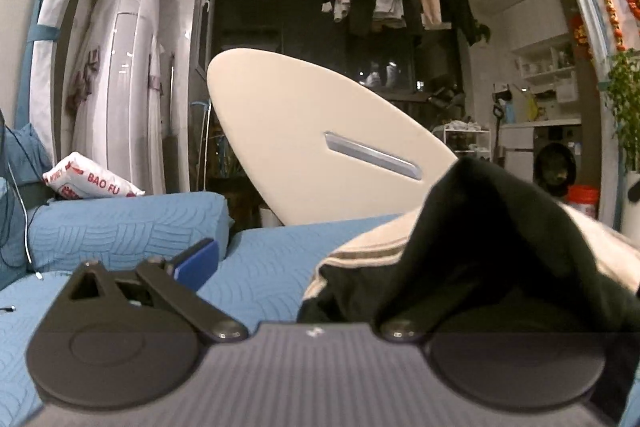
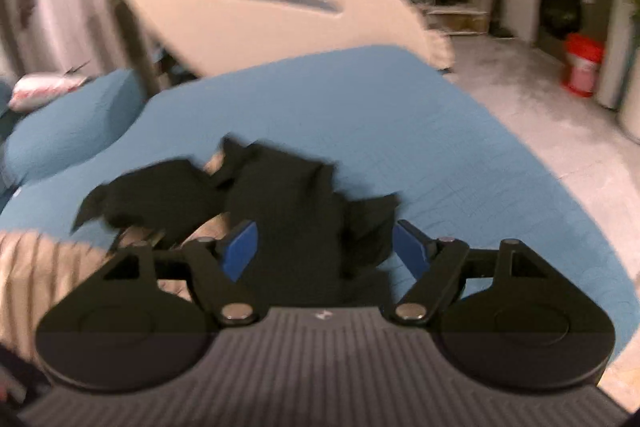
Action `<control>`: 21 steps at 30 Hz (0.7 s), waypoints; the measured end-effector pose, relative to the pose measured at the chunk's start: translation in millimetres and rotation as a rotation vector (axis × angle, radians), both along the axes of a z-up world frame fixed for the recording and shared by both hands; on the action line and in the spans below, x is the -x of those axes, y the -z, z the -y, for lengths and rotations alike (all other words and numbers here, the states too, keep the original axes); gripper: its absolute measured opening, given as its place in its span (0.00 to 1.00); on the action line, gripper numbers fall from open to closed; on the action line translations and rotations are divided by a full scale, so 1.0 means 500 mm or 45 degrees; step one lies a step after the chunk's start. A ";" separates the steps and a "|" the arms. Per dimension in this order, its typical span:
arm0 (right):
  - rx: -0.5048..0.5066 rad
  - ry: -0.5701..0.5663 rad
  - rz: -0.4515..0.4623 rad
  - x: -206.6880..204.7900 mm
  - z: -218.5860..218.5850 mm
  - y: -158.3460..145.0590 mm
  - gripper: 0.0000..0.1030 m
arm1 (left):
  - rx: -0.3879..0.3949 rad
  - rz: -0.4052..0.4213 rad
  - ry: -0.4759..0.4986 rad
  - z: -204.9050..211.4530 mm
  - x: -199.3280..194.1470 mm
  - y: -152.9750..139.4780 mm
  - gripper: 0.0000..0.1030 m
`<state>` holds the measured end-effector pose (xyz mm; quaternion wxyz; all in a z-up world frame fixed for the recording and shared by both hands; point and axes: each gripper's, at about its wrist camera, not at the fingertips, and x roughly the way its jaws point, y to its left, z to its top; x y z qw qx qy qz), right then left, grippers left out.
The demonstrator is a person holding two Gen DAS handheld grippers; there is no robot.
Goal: Fold clothes
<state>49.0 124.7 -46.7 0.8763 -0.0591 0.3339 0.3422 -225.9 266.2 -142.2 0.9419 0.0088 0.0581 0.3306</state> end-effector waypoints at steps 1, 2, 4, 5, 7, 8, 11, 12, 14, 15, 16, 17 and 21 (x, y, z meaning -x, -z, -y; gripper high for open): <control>0.037 -0.092 0.025 0.025 -0.016 0.002 0.75 | 0.007 -0.001 -0.002 -0.003 0.002 0.000 1.00; 0.081 -0.147 0.058 0.055 -0.031 0.013 0.75 | 0.014 -0.002 -0.003 -0.006 0.003 0.000 1.00; 0.150 -0.194 0.101 0.086 -0.062 0.027 0.75 | 0.029 0.002 -0.007 -0.012 0.008 -0.001 1.00; 0.190 -0.219 0.124 0.104 -0.078 0.033 0.75 | 0.032 0.003 -0.007 -0.016 0.005 -0.005 1.00; 0.216 -0.230 0.165 0.132 -0.093 0.048 0.75 | 0.054 0.001 -0.002 -0.021 0.001 -0.007 1.00; 0.217 -0.225 0.169 0.134 -0.099 0.056 0.75 | 0.063 -0.001 0.000 -0.023 0.001 -0.006 1.00; 0.185 -0.309 0.067 0.161 -0.115 0.076 0.74 | 0.105 -0.002 0.010 -0.028 0.002 -0.002 1.00; 0.178 -0.341 0.055 0.166 -0.123 0.084 0.74 | 0.118 -0.004 0.010 -0.032 0.002 -0.001 1.00; 0.174 -0.394 0.043 0.176 -0.142 0.108 0.75 | 0.140 -0.005 0.010 -0.038 0.004 -0.001 1.00; 0.183 -0.446 0.023 0.190 -0.163 0.130 0.75 | 0.147 -0.006 0.010 -0.037 0.005 0.003 1.00; 0.192 -0.490 -0.005 0.198 -0.184 0.150 0.75 | 0.150 -0.013 0.011 -0.038 0.003 0.005 1.00; 0.199 -0.527 -0.032 0.203 -0.202 0.169 0.75 | 0.152 -0.021 0.012 -0.039 0.002 0.007 1.00; 0.413 -0.636 0.036 0.241 -0.299 0.263 0.81 | 0.157 -0.054 0.025 -0.042 0.000 0.012 1.00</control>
